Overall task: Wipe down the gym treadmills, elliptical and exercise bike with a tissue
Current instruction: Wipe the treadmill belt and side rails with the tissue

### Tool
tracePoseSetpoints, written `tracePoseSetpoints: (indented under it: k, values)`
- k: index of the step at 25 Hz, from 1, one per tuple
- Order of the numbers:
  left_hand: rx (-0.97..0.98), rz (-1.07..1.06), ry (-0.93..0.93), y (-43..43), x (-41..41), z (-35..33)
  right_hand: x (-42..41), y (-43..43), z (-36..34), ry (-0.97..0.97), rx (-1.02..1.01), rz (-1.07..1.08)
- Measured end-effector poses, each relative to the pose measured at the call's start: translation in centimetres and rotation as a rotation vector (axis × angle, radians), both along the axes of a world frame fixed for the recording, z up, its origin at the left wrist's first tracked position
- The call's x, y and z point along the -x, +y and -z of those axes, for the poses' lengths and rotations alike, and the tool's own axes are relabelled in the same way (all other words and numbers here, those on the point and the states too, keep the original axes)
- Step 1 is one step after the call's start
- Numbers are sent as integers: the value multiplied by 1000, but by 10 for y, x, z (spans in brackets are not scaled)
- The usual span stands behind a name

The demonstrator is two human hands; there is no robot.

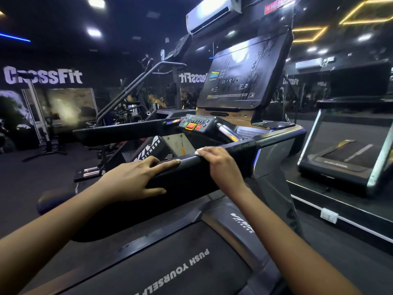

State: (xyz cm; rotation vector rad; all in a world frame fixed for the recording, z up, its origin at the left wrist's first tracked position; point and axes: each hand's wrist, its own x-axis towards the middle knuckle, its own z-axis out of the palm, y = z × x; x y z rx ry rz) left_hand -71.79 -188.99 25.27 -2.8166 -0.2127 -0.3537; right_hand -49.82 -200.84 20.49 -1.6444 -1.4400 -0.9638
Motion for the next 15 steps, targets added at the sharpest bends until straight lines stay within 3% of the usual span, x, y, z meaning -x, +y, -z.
tracePoseSetpoints:
  k: [6,9,12,15]
  values:
    - [24,-14,11,1,-1,-1,-66,-16,-11,171,77,174]
    - [45,-10,15,4,-2,-2,-79,-22,-11,368,-90,229]
    - [74,-42,49,4,-4,-5,-27,-10,9,434,-359,87]
    - [89,-85,103,-1,-10,-12,53,11,46,408,-442,-88]
